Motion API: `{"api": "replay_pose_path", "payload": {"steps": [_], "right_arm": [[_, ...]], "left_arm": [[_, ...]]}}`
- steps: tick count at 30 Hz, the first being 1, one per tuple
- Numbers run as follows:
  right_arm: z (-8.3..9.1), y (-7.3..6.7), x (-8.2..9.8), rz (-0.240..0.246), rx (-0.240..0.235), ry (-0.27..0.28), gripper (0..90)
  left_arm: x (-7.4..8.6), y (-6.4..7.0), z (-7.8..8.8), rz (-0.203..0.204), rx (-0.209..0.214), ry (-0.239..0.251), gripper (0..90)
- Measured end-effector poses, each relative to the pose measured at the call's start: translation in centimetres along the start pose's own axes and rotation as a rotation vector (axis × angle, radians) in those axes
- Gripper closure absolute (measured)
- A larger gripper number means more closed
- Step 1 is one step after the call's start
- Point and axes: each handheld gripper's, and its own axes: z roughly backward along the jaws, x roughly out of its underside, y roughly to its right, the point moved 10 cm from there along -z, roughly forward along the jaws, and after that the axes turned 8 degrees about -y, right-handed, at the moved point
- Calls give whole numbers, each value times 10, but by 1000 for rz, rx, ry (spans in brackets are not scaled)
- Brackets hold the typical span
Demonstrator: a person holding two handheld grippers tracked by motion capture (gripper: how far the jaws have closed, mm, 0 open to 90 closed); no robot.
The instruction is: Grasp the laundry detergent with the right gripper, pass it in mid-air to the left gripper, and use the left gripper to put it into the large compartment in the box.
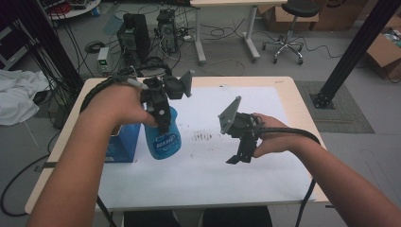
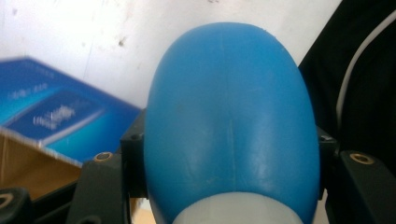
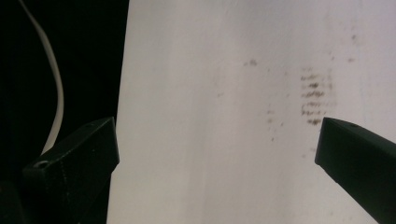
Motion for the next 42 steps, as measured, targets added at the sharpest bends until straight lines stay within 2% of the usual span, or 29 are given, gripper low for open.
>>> {"api": "replay_pose_path", "payload": {"steps": [2, 3, 6, 9, 10, 19, 21, 27, 28, 36, 42], "right_arm": [[0, -2, 6, 4, -7, -36, 0], [0, -3, 9, 11, -9, -58, 0], [-1, -8, 15, 26, -20, -113, 0], [-1, -12, 19, 42, -28, -154, 0], [0, -12, 21, 45, -29, -164, 0], [7, -13, 32, 47, -39, -221, 0], [8, -12, 34, 48, -39, -231, 0], [12, -10, 38, 42, -39, -233, 0], [12, -10, 39, 42, -37, -233, 0], [13, -10, 43, 38, -50, -240, 0], [15, -12, 46, 40, -54, -250, 0]], "left_arm": [[4, -4, 6, 46, 14, 7, 387], [6, -8, 10, 91, 26, 10, 387], [13, -15, 20, 143, 33, 16, 387], [23, -25, 32, 236, 40, 15, 387], [26, -28, 35, 253, 43, 11, 387], [55, -60, 63, 489, 75, 26, 388], [61, -67, 67, 553, 86, 33, 387], [79, -88, 74, 702, 108, 44, 388], [84, -92, 75, 738, 118, 39, 388], [106, -107, 78, 863, 134, 23, 388], [117, -116, 74, 913, 142, 15, 388]]}}
